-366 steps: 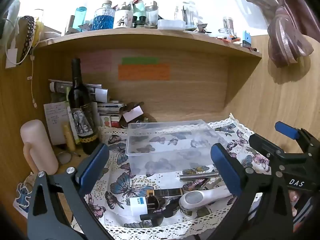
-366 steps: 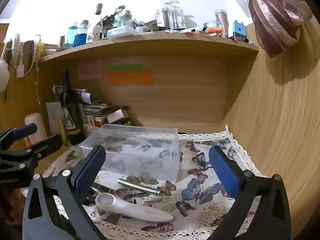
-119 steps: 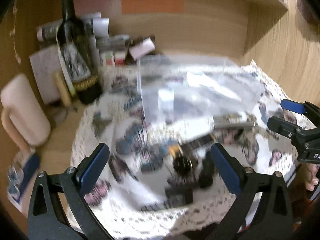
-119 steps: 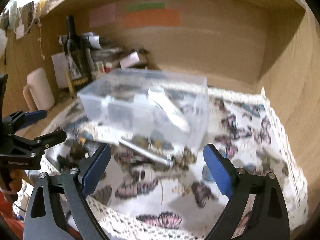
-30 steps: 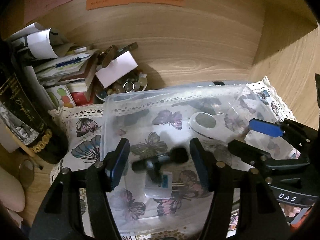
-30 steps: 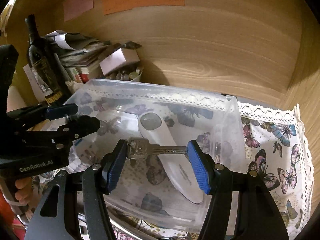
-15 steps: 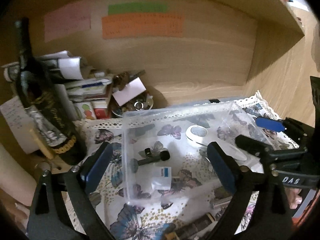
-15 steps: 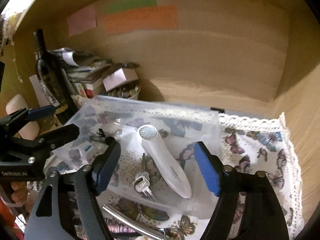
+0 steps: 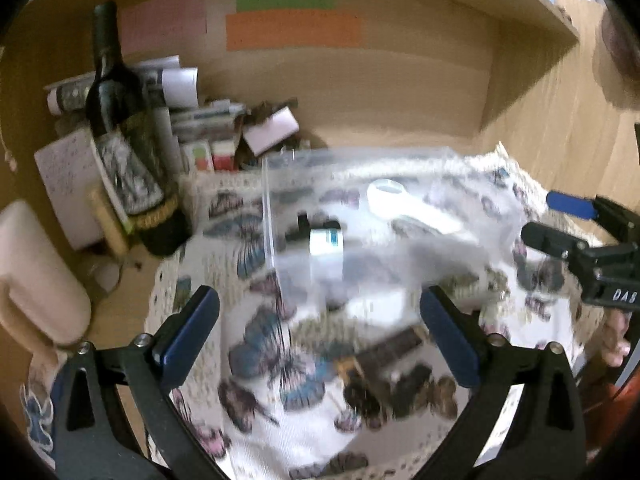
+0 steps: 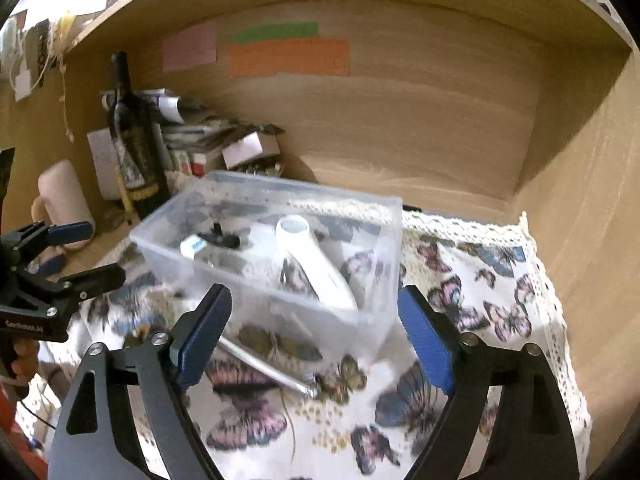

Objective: Organize rigid objects
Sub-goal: 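Grasp black round grinder with left tool while right tool grasps silver tube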

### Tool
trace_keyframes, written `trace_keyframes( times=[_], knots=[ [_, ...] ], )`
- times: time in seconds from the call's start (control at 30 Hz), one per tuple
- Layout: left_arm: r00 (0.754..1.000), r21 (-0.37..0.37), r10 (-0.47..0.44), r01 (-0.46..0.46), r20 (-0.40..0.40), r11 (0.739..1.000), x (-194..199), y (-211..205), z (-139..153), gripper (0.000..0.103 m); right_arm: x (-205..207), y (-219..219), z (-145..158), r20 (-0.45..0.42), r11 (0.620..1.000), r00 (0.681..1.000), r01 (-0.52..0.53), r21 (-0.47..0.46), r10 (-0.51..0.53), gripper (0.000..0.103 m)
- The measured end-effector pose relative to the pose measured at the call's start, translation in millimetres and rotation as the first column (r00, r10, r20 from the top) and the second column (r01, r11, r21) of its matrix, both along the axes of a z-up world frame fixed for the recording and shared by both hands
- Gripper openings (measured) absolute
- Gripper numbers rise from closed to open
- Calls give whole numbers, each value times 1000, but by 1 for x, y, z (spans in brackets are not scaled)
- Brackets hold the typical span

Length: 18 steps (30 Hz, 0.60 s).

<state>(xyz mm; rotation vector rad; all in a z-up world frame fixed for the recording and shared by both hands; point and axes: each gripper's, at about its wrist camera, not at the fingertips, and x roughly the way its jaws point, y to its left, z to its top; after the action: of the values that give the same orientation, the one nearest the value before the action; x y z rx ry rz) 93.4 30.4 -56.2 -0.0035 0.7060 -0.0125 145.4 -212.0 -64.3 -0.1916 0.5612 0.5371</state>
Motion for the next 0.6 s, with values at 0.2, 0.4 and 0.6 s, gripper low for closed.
trace_keyframes(
  times=[0.2, 0.4, 0.6],
  knots=[
    [998, -12, 1, -2, -58, 1000, -11, -6, -31, 102, -5, 2, -32, -82, 999, 997, -19, -39, 16, 83],
    [993, -66, -37, 29, -109, 997, -13, -10, -50, 90, 2, 20, -50, -157, 993, 985, -82, -86, 68, 70],
    [988, -104, -63, 49, -138, 993, -12, -12, -61, 68, 19, 44, -66, -220, 977, 970, -140, -158, 104, 52]
  ],
)
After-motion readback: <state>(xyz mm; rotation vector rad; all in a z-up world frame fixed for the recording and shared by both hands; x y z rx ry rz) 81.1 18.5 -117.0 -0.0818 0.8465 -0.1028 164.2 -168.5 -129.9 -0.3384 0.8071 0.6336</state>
